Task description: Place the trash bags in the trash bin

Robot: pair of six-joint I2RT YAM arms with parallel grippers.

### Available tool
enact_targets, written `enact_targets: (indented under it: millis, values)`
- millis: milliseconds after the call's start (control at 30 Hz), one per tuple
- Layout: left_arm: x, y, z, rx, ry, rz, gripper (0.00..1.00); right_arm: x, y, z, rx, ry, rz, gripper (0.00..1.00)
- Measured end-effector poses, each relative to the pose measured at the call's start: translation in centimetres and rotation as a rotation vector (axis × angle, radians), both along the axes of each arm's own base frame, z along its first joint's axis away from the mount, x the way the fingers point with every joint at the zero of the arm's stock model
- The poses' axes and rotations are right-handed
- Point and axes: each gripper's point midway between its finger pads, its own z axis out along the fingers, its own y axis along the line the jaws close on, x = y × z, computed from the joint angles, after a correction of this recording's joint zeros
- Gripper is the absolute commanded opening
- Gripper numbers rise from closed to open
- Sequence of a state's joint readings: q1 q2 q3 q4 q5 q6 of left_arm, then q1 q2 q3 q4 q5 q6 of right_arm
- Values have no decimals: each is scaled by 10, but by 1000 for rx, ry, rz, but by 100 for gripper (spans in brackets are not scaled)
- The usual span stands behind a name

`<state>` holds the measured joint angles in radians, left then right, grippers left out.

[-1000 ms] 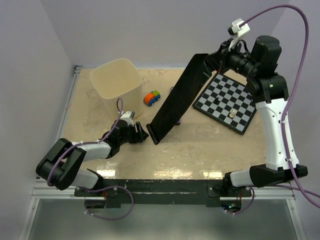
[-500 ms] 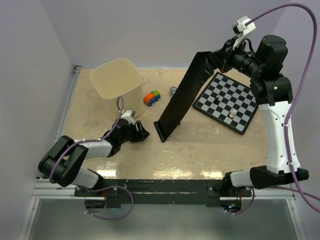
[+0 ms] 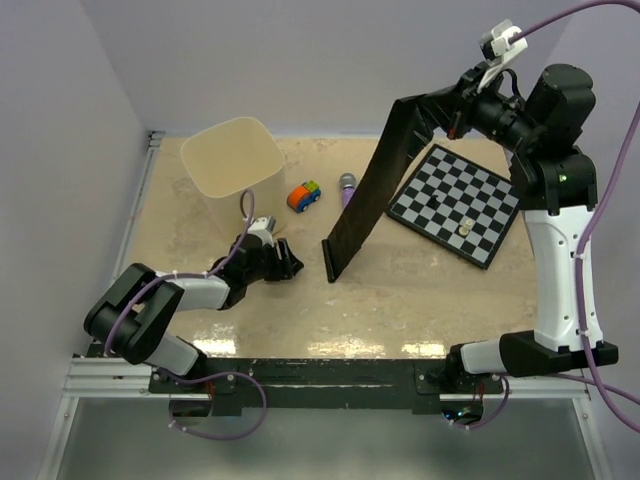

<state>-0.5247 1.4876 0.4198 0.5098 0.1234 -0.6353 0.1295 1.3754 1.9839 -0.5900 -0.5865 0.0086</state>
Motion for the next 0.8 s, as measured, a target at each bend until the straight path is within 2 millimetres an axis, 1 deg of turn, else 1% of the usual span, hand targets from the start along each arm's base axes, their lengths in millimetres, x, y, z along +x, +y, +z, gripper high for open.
enact_targets:
  millis: [200, 267, 367, 433, 533, 600, 700, 800]
  values:
    - [4, -10, 0, -1, 0, -17, 58, 2, -3, -3, -1, 7, -11, 0]
    - [5, -16, 0, -1, 0, -29, 58, 5, -6, -4, -2, 10, -36, 0]
    - [7, -26, 0, -7, 6, -44, 57, 12, -17, -4, -3, 9, -109, 0]
    - [8, -34, 0, -11, 10, -54, 57, 16, -28, -4, -3, 6, -183, 0]
    - [10, -45, 0, -14, 11, -65, 57, 18, -49, -9, -2, 2, -307, 0]
    - [11, -51, 0, -14, 12, -67, 57, 15, -64, -14, 0, -5, -397, 0]
    - [15, -62, 1, -14, 13, -71, 57, 8, -81, -15, 8, -27, -491, 0]
    - [21, -71, 1, -15, 16, -63, 56, 3, -93, -15, 16, -43, -554, 0]
